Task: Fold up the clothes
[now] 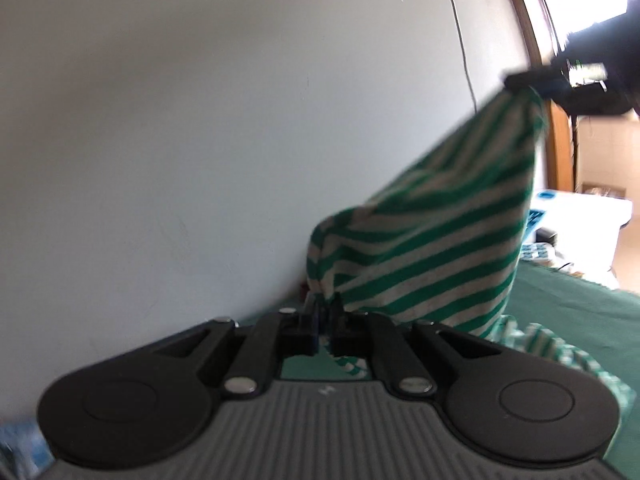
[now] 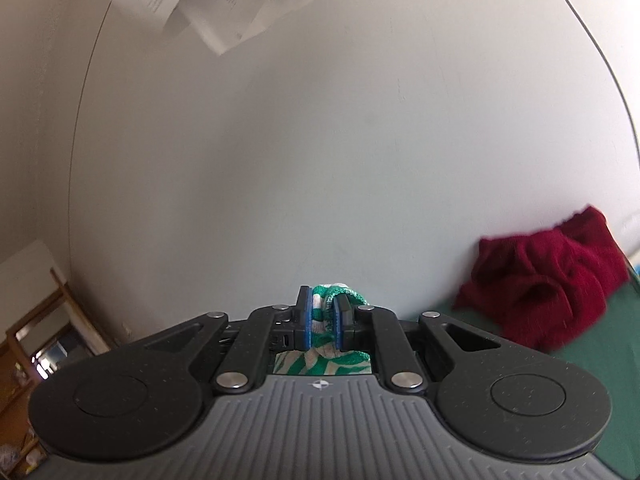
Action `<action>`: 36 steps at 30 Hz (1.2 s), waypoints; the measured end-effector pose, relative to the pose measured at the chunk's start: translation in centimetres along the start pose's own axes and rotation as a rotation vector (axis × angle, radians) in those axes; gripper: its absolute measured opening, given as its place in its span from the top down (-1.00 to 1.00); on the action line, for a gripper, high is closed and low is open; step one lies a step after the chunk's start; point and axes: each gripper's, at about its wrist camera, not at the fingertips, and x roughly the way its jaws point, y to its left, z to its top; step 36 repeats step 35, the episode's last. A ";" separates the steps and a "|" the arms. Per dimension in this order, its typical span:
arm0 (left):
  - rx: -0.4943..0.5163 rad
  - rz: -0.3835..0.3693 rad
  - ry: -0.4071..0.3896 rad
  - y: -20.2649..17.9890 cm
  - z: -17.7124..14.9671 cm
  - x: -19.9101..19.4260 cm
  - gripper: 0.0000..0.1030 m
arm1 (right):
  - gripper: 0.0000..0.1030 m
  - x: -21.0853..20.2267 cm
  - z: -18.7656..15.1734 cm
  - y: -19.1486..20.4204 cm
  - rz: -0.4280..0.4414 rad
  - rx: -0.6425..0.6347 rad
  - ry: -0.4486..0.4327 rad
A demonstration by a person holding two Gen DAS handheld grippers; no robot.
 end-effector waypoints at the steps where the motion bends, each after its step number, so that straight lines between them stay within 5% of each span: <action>1: -0.011 -0.009 0.005 -0.3 -0.4 -0.6 1.00 | 0.79 -0.8 -0.8 0.1 0.009 0.000 0.016; 12: -0.136 -0.048 0.143 -4.9 -6.9 -5.5 0.99 | 0.78 -8.9 -10.2 -1.0 -0.048 0.053 0.214; 22: -0.240 -0.041 0.277 -7.4 -11.7 -7.5 0.97 | 0.78 -8.5 -16.6 -4.0 -0.203 0.141 0.462; 27: -0.253 -0.031 0.268 -6.8 -10.6 -7.9 0.91 | 0.77 -8.1 -14.9 -4.2 -0.135 0.222 0.499; 36: -0.466 -0.071 0.289 -2.2 -7.7 -5.2 0.90 | 0.76 -4.2 -10.1 -6.7 -0.075 0.427 0.373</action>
